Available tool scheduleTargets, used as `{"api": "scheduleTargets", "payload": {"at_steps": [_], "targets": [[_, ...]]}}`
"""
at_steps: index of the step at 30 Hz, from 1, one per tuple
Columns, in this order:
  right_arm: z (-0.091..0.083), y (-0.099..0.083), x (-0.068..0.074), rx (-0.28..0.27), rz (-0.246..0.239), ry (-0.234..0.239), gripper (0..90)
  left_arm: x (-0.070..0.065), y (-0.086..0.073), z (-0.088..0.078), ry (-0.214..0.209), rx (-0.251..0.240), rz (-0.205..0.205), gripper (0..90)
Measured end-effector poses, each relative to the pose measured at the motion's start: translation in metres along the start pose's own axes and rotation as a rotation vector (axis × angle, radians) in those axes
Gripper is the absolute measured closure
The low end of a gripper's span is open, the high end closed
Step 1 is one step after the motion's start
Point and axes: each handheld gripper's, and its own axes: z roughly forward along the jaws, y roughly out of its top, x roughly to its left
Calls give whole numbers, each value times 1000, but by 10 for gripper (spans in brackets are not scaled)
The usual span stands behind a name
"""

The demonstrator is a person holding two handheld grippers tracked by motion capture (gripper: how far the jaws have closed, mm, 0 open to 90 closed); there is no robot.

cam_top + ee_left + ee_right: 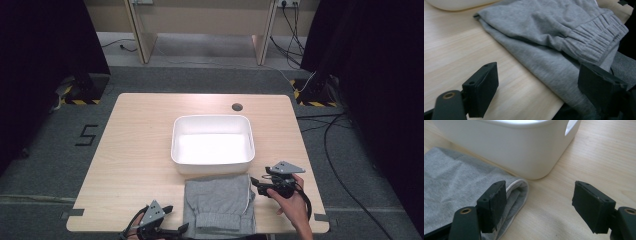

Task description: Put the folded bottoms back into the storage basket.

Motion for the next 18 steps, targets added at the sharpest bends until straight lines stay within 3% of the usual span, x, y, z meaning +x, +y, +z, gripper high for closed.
{"api": "scheduleTargets", "payload": {"at_steps": [7, 15, 18], "targets": [[6, 2, 1, 9, -12, 14, 278, -13, 3, 13, -31, 8, 32, 161], [6, 2, 3, 6, -7, 13, 280, -27, 7, 25, -18, 8, 96, 155], [6, 3, 5, 10, -8, 15, 282, -30, 9, 30, -25, 9, 100, 154]]}}
